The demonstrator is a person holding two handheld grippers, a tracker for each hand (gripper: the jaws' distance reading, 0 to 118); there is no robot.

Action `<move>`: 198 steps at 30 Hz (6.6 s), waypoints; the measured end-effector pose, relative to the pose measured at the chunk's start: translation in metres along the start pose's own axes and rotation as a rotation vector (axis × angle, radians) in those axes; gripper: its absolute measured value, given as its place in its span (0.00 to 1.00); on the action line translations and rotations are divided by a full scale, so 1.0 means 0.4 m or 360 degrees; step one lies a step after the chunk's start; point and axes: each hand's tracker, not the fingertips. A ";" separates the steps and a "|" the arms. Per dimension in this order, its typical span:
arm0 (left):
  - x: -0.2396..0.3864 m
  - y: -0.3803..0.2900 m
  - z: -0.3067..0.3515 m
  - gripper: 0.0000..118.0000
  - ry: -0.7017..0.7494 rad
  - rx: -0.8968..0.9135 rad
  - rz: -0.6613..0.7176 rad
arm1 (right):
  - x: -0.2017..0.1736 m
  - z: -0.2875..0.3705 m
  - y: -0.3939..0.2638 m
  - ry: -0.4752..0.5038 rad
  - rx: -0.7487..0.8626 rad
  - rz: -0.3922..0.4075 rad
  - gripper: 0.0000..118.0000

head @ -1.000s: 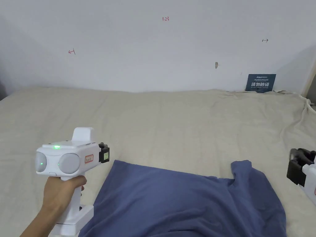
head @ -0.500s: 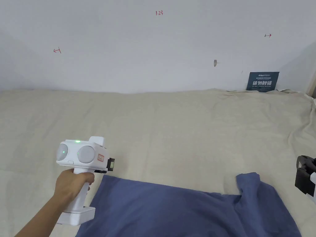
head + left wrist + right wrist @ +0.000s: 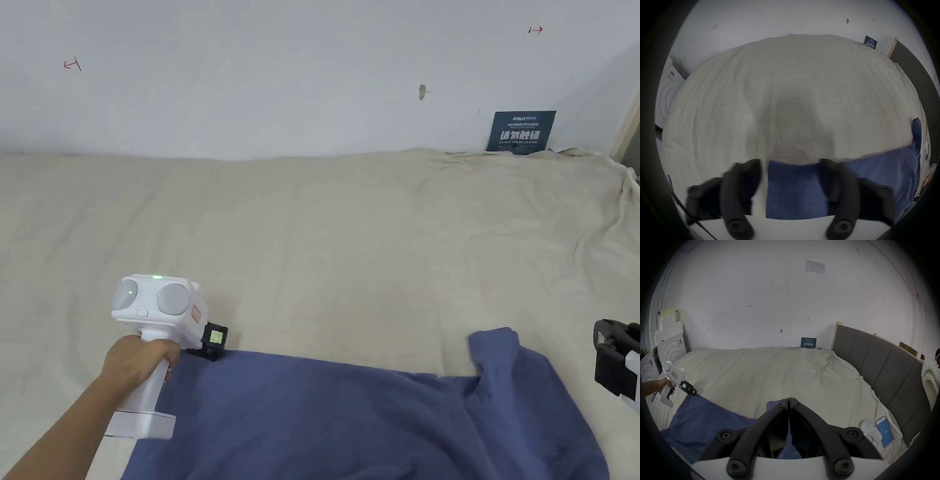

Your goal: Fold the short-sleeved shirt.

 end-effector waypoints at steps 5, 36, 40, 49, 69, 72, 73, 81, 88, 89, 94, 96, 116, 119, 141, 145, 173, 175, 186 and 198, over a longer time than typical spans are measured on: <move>0.004 -0.016 0.007 0.12 -0.0023 0.0011 0.0006 | 0.011 -0.046 -0.004 0.0062 -0.0074 -0.0076 0.00; -0.029 -0.168 0.271 0.00 -0.0152 0.0428 -0.0157 | 0.029 -0.436 -0.146 -0.0078 -0.0853 -0.0054 0.18; -0.030 -0.171 0.268 0.00 -0.0153 0.0418 -0.0132 | 0.018 -0.418 -0.152 -0.0024 -0.0872 -0.0117 0.01; -0.044 -0.205 0.294 0.00 -0.0157 0.0430 -0.0054 | 0.053 -0.263 -0.053 0.0055 -0.0634 -0.0151 0.00; -0.151 -0.014 0.721 0.00 -0.0006 0.0938 0.0197 | 0.105 0.068 0.501 0.0185 0.0162 -0.0165 0.00; -0.160 0.057 0.800 0.00 0.0015 0.1041 0.0204 | 0.106 0.088 0.589 0.0182 0.0261 -0.0152 0.00; -0.162 0.079 0.826 0.00 0.0029 0.1076 0.0207 | 0.107 0.095 0.618 0.0164 0.0296 -0.0148 0.00; -0.161 0.174 1.005 0.00 0.0094 0.1279 0.0174 | 0.070 0.176 0.804 0.0120 0.0499 -0.0128 0.00; -0.169 0.227 1.071 0.00 0.0108 0.1360 0.0165 | 0.074 0.214 0.901 0.0096 0.0617 -0.0134 0.00; -0.168 0.230 1.074 0.00 0.0096 0.1372 0.0169 | 0.074 0.216 0.905 0.0094 0.0621 -0.0136 0.00; -0.137 0.215 1.047 0.00 0.0091 0.1364 0.0152 | 0.080 0.192 0.866 0.0090 0.0615 -0.0146 0.00; -0.133 0.197 1.003 0.00 0.0088 0.1304 0.0132 | 0.081 0.164 0.827 0.0080 0.0569 -0.0141 0.00; -0.119 -0.149 0.520 0.00 -0.0009 0.0771 0.0109 | 0.109 -0.029 0.227 0.0188 0.0006 -0.0247 0.00; -0.123 -0.235 0.500 0.00 -0.0032 0.0740 0.0113 | 0.102 0.020 0.142 0.0210 -0.0034 -0.0295 0.00; -0.135 -0.819 0.462 0.00 -0.0066 0.0458 0.0113 | 0.072 0.445 -0.297 0.0236 -0.0220 -0.0327 0.00; -0.110 -0.866 0.473 0.00 -0.0043 0.0421 0.0090 | 0.075 0.474 -0.349 0.0235 -0.0282 -0.0323 0.00; -0.050 -0.916 0.421 0.81 0.0130 0.0187 0.0097 | 0.027 0.310 -0.526 0.0027 -0.0786 -0.0304 0.50; -0.045 -0.908 0.451 0.93 0.0129 0.0281 0.0107 | 0.016 0.334 -0.496 0.0034 -0.0693 -0.0271 0.84; -0.012 -0.830 0.592 0.93 0.0108 0.0732 0.0188 | -0.047 0.461 -0.291 0.0055 -0.0149 -0.0124 0.86; -0.037 -0.815 0.596 0.00 -0.0105 0.0657 0.0221 | -0.090 0.513 -0.231 0.0063 0.0052 -0.0049 0.00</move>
